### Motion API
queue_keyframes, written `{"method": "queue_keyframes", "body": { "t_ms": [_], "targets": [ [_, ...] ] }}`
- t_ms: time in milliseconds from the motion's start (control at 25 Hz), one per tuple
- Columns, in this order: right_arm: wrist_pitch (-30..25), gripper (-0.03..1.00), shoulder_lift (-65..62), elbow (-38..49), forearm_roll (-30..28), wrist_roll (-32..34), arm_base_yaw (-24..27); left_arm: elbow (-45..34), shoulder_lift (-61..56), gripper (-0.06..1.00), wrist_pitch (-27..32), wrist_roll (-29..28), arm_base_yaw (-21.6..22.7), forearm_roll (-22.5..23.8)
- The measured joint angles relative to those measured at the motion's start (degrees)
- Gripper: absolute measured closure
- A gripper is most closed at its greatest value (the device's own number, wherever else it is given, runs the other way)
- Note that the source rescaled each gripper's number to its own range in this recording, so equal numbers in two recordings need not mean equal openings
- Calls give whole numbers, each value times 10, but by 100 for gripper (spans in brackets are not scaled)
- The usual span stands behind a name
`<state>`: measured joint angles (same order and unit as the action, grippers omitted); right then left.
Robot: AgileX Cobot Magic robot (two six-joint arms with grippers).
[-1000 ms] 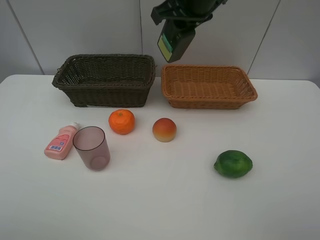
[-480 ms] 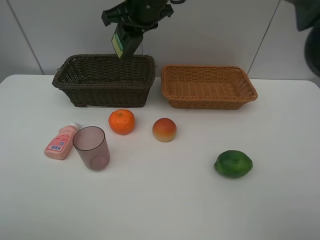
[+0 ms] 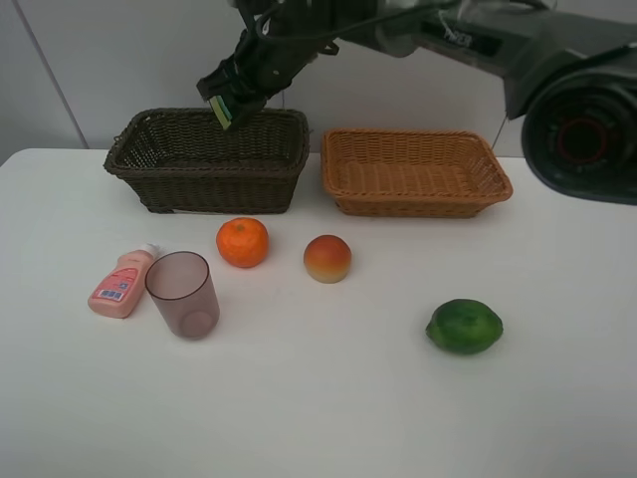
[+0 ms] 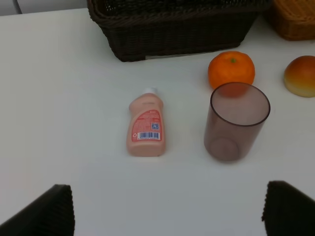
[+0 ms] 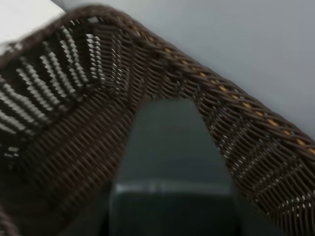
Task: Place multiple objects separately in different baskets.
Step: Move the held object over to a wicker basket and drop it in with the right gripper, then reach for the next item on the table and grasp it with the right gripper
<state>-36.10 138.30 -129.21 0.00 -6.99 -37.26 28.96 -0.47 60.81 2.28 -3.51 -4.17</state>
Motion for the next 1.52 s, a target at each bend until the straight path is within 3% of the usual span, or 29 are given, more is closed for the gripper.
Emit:
{"method": "queue_keyframes", "body": {
  "t_ms": [200, 680, 720, 760, 840, 920, 960, 1120, 1520],
  "targets": [
    [34, 96, 35, 0, -16, 0, 0, 0, 0, -5, 0, 0, 0, 0],
    [32, 96, 48, 0, -19, 0, 0, 0, 0, -5, 0, 0, 0, 0],
    [31, 92, 48, 0, -19, 0, 0, 0, 0, -5, 0, 0, 0, 0],
    [31, 81, 48, 0, -19, 0, 0, 0, 0, -5, 0, 0, 0, 0],
    [35, 47, 48, -1, -19, 5, 0, 0, 0, -5, 0, 0, 0, 0],
    [36, 25, 48, -1, -20, 18, 0, 0, 0, -5, 0, 0, 0, 0],
    [36, 18, 48, -1, -24, 24, 0, 0, 0, -5, 0, 0, 0, 0],
    [30, 10, 48, -1, -37, 36, 0, 0, 0, -5, 0, 0, 0, 0],
    [21, 10, 48, -1, -38, 40, 0, 0, 0, -5, 0, 0, 0, 0]
  ]
}}
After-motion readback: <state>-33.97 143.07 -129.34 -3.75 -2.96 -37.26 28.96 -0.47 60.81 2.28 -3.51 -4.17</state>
